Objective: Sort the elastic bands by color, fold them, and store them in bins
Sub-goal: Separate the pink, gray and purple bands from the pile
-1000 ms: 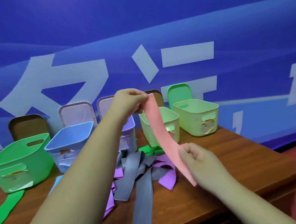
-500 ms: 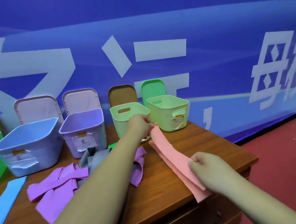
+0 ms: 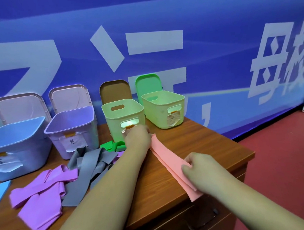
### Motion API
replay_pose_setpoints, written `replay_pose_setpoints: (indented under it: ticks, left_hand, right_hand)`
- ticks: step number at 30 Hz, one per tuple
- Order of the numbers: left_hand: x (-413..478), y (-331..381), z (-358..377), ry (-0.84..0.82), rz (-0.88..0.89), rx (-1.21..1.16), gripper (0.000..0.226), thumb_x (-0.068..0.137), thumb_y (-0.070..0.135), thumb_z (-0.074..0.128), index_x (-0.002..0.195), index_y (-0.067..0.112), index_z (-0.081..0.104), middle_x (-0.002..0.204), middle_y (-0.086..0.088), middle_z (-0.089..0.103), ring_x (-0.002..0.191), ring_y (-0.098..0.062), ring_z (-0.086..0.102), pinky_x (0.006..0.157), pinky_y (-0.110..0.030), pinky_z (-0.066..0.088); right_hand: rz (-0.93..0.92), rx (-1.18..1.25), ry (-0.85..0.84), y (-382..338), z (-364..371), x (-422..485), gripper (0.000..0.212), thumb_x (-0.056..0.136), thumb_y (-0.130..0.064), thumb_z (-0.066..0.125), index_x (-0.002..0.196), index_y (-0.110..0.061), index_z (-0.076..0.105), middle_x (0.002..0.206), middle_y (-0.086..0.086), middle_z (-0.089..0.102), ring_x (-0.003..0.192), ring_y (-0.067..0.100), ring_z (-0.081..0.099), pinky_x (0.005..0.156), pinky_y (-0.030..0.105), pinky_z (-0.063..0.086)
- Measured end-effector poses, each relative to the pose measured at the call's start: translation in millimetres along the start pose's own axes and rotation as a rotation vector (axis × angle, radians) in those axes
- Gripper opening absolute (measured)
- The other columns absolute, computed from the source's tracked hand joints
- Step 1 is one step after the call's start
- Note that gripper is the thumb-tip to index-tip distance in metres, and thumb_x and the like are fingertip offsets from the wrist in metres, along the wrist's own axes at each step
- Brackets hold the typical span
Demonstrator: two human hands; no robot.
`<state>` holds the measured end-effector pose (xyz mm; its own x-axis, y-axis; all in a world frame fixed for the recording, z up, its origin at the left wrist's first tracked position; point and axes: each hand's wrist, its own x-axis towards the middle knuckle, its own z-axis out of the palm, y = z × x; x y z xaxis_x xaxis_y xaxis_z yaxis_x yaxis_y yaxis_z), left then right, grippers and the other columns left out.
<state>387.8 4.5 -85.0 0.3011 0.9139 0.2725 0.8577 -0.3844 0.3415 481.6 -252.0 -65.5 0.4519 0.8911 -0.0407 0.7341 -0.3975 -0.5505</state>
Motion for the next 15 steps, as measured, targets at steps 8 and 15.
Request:
replay_pose_setpoints:
  ticks: [8,15]
  left_hand:
    - [-2.0,-7.8,16.2,0.041,0.055,0.061,0.017,0.100,0.023,0.060,0.105,0.025,0.076,0.099,-0.001,0.070,0.094,-0.025,0.065,0.079,-0.039,0.058]
    - [-2.8,-8.9,18.9,0.055,0.061,0.112,0.015,0.100,0.019,0.059,0.101,0.022,0.074,0.098,-0.005,0.067,0.094,-0.029,0.066,0.081,-0.044,0.061]
  right_hand:
    - [0.004,-0.060,0.016,-0.9,5.2,-0.6,0.029,0.100,-0.035,0.051,0.124,-0.024,0.064,0.108,-0.003,0.067,0.086,0.015,0.068,0.076,0.036,0.062]
    - [0.019,-0.151,-0.002,-5.5,6.6,4.6,0.023,0.099,-0.035,0.052,0.113,-0.022,0.064,0.102,-0.001,0.066,0.086,0.019,0.068,0.072,0.034,0.058]
